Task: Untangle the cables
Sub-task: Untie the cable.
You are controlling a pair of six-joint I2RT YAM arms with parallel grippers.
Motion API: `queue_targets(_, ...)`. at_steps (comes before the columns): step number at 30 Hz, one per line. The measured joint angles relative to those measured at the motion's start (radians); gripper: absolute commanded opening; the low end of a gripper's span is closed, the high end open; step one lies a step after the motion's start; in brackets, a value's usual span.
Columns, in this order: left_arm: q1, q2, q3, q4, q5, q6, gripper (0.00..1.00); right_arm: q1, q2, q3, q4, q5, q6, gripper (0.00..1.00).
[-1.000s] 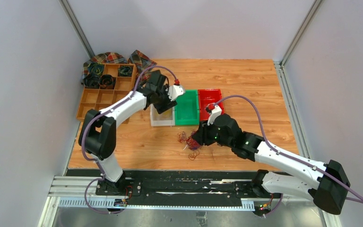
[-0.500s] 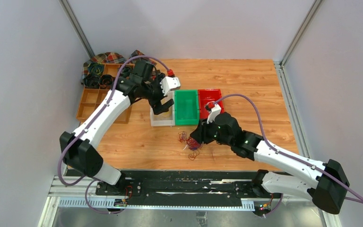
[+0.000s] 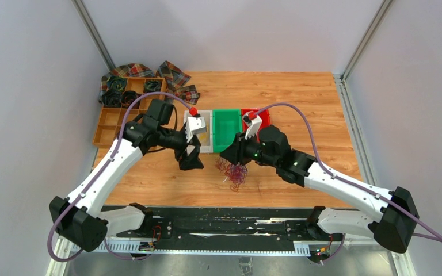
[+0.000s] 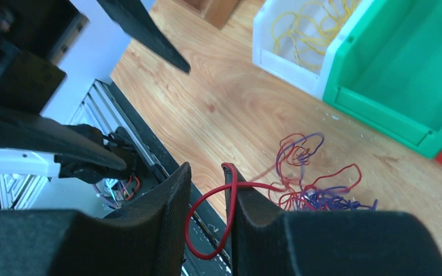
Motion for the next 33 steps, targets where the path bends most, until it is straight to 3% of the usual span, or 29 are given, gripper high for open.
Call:
queue_targets(4,0.000,-0.061,-0.062,0.041,0.002,-0.025,0.90,0.000,0.004,0.033,0.018,-0.002,0.005,0.22)
queue_targets(11,-0.048,-0.170,-0.274,0.396,-0.053,-0.203,0.89,0.000,0.027,0.035,0.091,-0.058,0.031,0.10)
queue_targets(16,-0.132,-0.150,-0.295,0.539,-0.080,-0.296,0.86,0.000,0.044,0.035,0.149,-0.090,0.055,0.04)
queue_targets(24,-0.138,-0.146,-0.347,0.751,-0.111,-0.508,0.25,-0.012,0.038,0.035,0.231,-0.117,0.063,0.01)
queue_targets(26,-0.138,-0.146,-0.347,0.760,-0.096,-0.529,0.07,-0.017,0.032,0.033,0.246,-0.110,0.067,0.07)
queue_targets(27,-0.139,-0.147,-0.346,0.761,-0.092,-0.530,0.03,-0.018,0.025,0.029,0.251,-0.109,0.069,0.14)
queue_targets(30,-0.138,-0.148,-0.343,0.753,-0.091,-0.511,0.01,-0.018,-0.014,0.017,0.248,-0.119,0.082,0.35)
queue_targets(33,-0.138,-0.156,-0.329,0.706,-0.092,-0.470,0.01,-0.018,-0.056,0.008,0.245,-0.121,0.083,0.42)
